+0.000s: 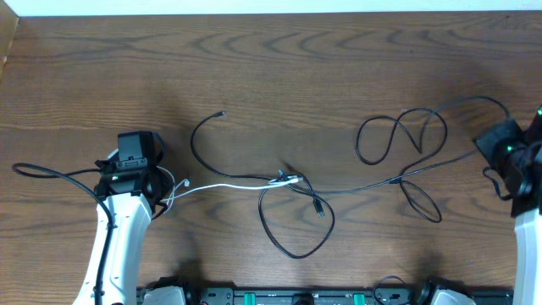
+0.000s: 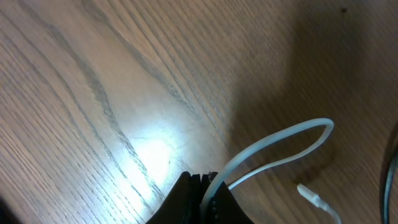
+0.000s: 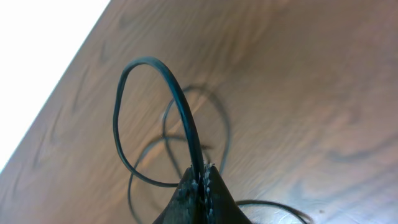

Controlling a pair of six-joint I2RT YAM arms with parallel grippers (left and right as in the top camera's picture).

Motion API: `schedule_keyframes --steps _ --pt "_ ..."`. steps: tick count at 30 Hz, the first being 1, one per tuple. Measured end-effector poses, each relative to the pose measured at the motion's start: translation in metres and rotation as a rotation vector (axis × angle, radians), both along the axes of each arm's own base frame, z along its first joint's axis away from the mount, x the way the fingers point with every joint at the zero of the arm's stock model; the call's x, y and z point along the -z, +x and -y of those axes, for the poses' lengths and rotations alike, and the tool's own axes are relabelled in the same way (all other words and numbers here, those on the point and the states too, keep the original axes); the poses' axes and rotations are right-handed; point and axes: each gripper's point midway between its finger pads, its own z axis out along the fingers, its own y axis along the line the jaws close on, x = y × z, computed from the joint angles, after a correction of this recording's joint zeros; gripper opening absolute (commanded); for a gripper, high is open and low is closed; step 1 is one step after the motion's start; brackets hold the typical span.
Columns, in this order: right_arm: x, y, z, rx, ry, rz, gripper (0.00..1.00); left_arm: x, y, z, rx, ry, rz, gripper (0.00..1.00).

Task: Untangle cables
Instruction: 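Pull the right gripper far right, stretching the black cable out, then release the black cable and move the right gripper back toward center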

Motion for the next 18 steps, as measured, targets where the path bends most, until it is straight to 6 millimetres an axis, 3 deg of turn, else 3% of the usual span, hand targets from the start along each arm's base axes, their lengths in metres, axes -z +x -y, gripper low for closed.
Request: schedule_keyframes --steps 4,11,18 --pt "0.019 0.022 -0.028 -0.216 0.085 -0.017 0.01 0.002 0.000 -0.001 -0.002 0.002 -0.007 0.08" --pt "0.051 0.037 -0.085 -0.609 0.295 -0.027 0.01 0.012 0.003 -0.002 -0.004 0.001 -0.034 0.08" --pt "0.105 0.038 -0.089 -0.653 0.395 -0.165 0.01 0.023 0.005 0.001 0.005 -0.019 -0.062 0.08"
